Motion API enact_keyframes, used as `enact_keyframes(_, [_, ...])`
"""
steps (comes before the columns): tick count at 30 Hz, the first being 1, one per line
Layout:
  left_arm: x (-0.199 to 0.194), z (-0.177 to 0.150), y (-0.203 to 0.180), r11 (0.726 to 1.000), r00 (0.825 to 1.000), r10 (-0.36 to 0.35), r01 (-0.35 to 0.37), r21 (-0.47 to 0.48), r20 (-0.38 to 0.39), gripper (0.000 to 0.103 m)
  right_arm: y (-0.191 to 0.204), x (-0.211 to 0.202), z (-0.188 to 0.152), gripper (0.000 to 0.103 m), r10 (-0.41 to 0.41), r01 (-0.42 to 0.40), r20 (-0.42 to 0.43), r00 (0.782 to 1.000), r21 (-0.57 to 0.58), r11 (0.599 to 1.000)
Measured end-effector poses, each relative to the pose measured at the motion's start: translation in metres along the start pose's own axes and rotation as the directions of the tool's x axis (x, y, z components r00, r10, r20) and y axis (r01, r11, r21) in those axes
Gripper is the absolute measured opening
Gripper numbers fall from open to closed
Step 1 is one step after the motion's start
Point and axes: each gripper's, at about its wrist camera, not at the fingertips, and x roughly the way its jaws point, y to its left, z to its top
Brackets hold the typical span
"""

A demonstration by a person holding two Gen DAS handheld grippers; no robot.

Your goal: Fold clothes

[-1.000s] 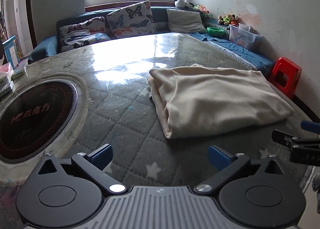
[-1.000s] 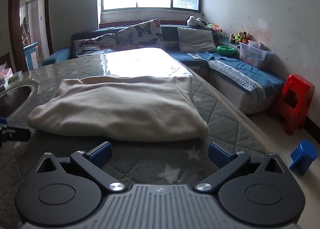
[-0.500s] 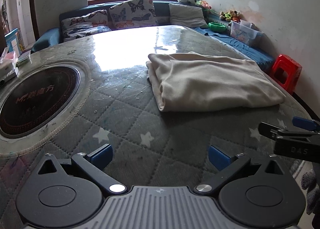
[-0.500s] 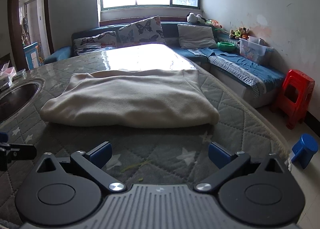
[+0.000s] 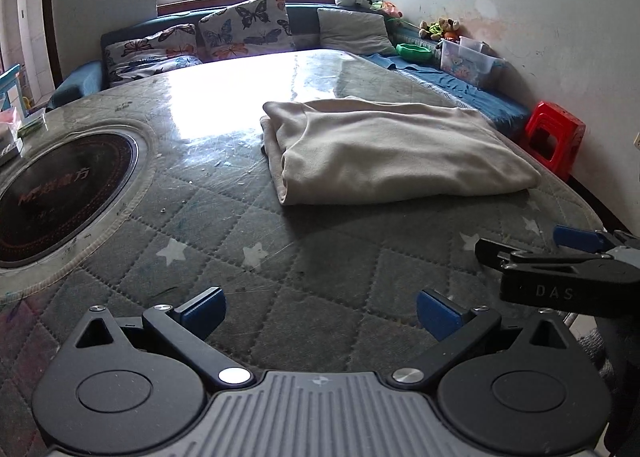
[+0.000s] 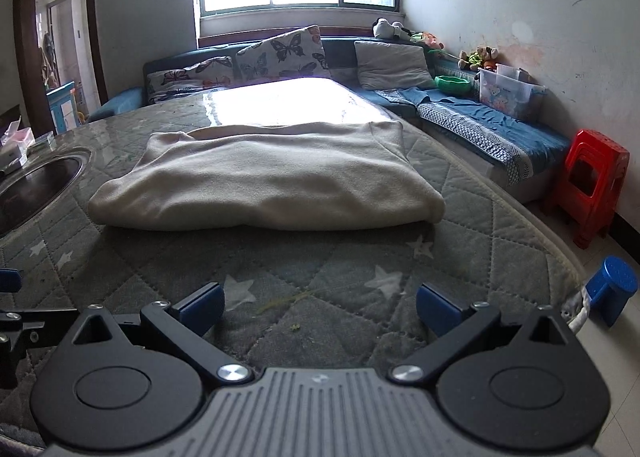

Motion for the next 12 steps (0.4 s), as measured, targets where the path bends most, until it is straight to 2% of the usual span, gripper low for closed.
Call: enact_keyframes(12, [-0.0012, -0.0020, -0.0057, 1.000, 1.000, -0.025, 0.025, -0.003, -0.003, 0.103, 0.0000, -0.0016, -0.0008, 0.103, 0.014, -0.014, 0.004, 1.000, 0.006, 1.000])
